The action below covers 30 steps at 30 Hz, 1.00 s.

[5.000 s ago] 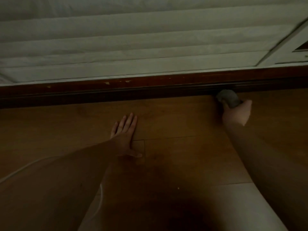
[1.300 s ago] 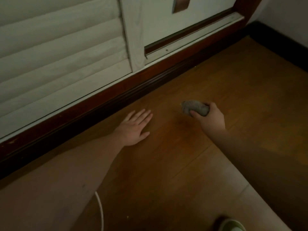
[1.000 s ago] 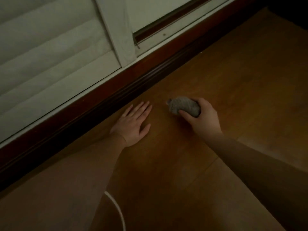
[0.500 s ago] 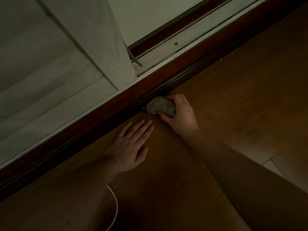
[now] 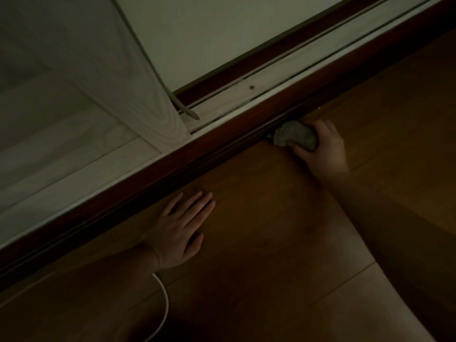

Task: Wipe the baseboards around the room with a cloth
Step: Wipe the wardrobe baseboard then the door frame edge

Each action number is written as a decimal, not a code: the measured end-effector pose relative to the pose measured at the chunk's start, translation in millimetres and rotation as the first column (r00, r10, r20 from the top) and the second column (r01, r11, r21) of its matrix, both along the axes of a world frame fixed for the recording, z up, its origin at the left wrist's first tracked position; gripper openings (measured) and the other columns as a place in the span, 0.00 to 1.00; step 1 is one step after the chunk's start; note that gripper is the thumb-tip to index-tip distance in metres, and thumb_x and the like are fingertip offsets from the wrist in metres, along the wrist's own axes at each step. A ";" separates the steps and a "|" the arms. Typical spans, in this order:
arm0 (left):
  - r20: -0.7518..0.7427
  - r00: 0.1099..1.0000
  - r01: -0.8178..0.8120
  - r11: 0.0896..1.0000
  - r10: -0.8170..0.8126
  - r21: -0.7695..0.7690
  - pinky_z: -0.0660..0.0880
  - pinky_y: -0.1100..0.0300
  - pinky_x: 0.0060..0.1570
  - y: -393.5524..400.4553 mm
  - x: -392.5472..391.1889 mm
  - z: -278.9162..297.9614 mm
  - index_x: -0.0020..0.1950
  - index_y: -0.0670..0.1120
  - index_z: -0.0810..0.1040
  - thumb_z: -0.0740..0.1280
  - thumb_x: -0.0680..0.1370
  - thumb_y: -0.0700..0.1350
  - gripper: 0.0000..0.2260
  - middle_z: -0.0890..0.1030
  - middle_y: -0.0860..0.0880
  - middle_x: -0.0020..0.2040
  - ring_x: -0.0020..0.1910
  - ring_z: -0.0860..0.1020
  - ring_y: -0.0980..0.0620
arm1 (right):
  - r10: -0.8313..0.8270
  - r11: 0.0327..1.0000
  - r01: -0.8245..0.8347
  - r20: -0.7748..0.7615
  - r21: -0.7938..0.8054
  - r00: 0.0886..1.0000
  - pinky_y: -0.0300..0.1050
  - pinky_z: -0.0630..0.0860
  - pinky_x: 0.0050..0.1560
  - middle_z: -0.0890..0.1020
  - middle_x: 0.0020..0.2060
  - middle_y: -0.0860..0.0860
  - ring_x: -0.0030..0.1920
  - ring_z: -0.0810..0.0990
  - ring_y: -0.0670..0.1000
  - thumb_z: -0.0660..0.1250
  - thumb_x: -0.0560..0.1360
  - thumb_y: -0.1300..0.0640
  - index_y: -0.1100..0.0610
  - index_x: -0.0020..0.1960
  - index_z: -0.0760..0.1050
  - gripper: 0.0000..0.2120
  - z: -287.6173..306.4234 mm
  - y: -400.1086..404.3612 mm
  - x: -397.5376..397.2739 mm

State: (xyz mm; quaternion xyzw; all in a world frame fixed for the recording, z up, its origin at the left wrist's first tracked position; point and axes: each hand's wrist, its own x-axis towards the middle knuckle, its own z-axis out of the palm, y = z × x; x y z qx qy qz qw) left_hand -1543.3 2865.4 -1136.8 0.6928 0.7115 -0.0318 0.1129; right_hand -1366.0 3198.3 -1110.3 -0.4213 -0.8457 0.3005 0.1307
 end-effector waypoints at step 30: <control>0.026 0.999 -0.026 1.000 0.026 0.002 0.56 0.42 0.76 -1.6 0.3 0.2 0.82 0.46 0.53 0.56 0.80 0.55 0.32 0.51 0.49 0.82 0.81 0.51 0.49 | -0.039 0.986 0.009 -0.179 -0.167 0.983 0.37 0.69 0.58 0.70 0.54 0.46 0.55 0.71 0.46 0.74 0.74 0.58 0.51 0.65 0.75 0.21 17.3 -96.9 -34.6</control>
